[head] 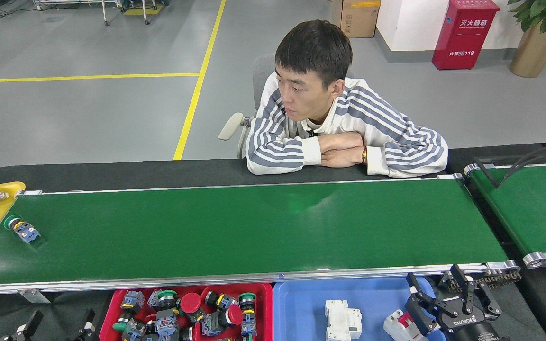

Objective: Pick switch part from conveyor to tray

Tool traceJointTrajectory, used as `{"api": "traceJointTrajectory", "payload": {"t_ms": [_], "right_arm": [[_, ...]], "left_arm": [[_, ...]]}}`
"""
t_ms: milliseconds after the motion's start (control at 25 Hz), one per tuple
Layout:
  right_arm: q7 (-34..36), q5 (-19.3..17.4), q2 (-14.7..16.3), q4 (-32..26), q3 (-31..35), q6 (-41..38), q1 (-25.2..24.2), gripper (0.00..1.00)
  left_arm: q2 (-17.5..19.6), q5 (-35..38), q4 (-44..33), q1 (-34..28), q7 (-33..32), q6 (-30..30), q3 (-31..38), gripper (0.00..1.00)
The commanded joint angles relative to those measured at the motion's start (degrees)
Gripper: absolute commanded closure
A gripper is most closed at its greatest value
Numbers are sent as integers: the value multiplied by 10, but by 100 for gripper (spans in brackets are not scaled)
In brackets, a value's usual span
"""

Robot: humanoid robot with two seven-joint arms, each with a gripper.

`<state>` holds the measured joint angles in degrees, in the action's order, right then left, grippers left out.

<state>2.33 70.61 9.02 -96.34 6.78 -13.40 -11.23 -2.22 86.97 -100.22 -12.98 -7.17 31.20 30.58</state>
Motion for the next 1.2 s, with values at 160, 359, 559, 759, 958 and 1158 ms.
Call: {"api": "traceJointTrajectory", "payload": {"t_ms": [160,359,559,759,958,1158], "right_arm": [[0,-28,5,-5,48,-37,-3,0],[0,-28,5,-1,53,-36,-10,0],[0,-28,1,-3,53,-31,-13,0],[-1,-28,1,-5,53,-30,-14,0],[-1,-27,-1,-8,51,-30,-18,0],[-15,-26,-11,-9,51,-31,-17,0]], "left_arm": [[20,-3,18,29,3,-6,-15,0],[27,-3,21,25,3,-11,-7,0],[50,-14,28,23,3,-37,-5,0],[66,-25,40,24,3,-36,-4,0],[67,-29,47,24,3,-32,0,0],[84,-52,43,11,3,-29,12,0]]}}
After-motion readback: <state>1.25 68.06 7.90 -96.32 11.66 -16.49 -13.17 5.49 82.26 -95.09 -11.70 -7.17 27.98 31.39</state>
